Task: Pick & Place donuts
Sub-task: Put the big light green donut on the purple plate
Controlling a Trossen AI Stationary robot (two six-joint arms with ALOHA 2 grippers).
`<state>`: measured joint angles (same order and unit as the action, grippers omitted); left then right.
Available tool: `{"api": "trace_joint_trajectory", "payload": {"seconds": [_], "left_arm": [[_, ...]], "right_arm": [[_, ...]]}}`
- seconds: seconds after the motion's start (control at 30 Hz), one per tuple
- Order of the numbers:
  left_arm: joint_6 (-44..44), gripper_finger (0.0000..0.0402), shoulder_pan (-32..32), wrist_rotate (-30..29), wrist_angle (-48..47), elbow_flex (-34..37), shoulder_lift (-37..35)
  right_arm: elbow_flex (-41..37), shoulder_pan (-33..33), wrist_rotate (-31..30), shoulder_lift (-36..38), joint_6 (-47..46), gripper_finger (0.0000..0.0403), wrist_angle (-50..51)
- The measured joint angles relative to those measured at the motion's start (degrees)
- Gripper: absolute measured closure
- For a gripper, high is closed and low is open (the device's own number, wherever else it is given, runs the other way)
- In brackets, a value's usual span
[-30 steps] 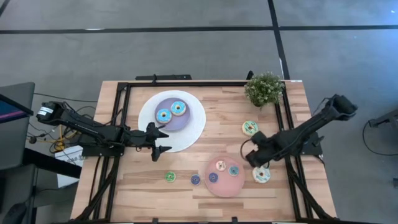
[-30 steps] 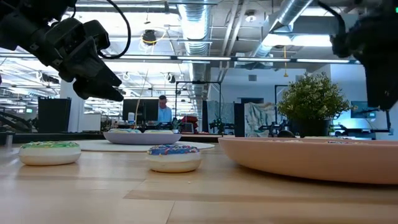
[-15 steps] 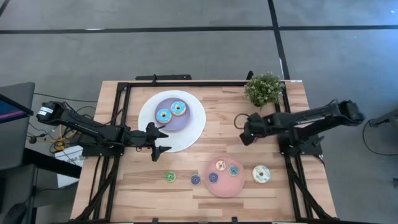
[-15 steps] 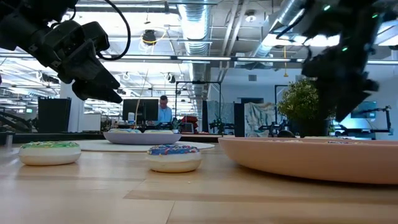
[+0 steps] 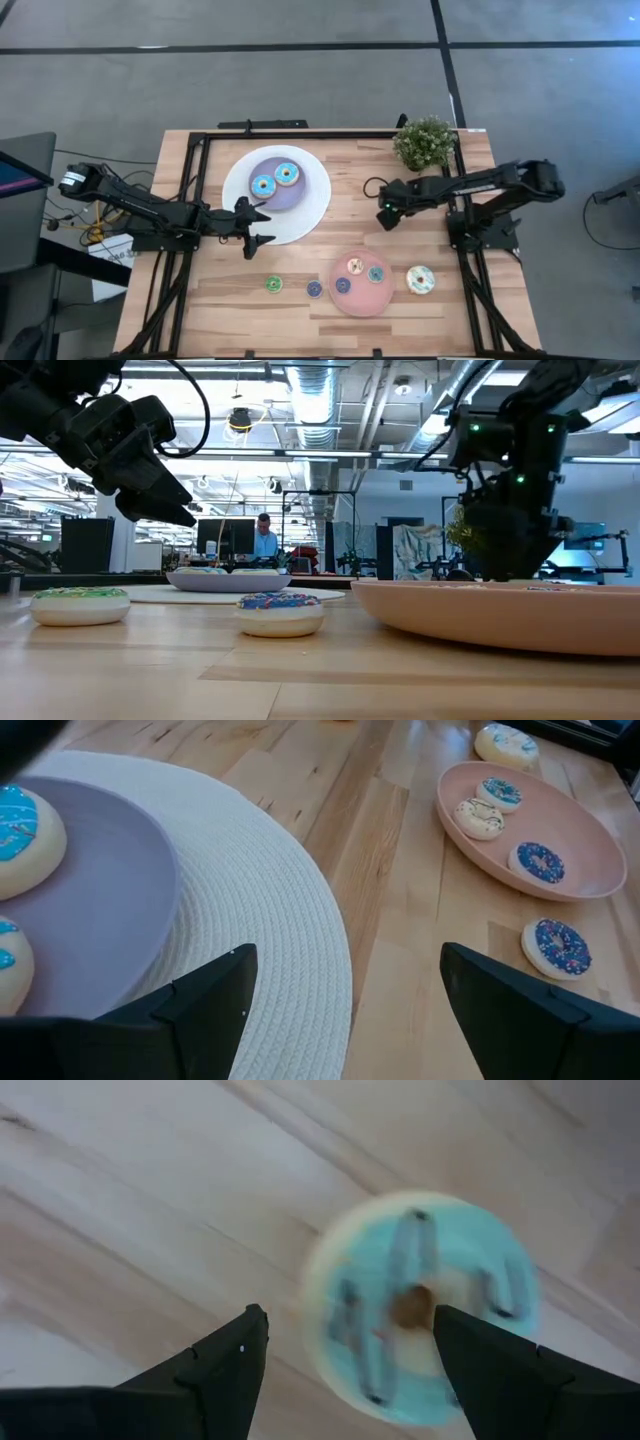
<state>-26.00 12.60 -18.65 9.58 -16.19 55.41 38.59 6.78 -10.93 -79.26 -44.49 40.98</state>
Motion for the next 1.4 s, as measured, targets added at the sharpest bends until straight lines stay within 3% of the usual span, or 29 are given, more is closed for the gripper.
{"api": "trace_joint_trajectory", "payload": {"seconds": [0.43, 0.87, 1.2, 1.4], "left_arm": [[0.17, 0.0093, 0.00, 0.02, 0.01, 0.00, -0.02], [0.24, 0.0093, 0.00, 0.03, -0.04, 0.00, -0.02], [0.39, 0.0093, 0.00, 0.04, -0.04, 0.00, 0.00], [0.41, 0.0093, 0.00, 0.05, -0.06, 0.00, 0.00]], "right_arm": [[0.07, 1.23, 0.52, -5.45, 0.99, 0.0129, -1.86], [0.13, 1.12, 0.39, -6.08, 1.04, 0.0130, -2.19], [0.04, 1.12, 0.69, -6.19, 0.99, 0.0188, -2.71], [0.02, 1.10, 0.71, -6.19, 0.44, 0.0199, -2.67]]}}
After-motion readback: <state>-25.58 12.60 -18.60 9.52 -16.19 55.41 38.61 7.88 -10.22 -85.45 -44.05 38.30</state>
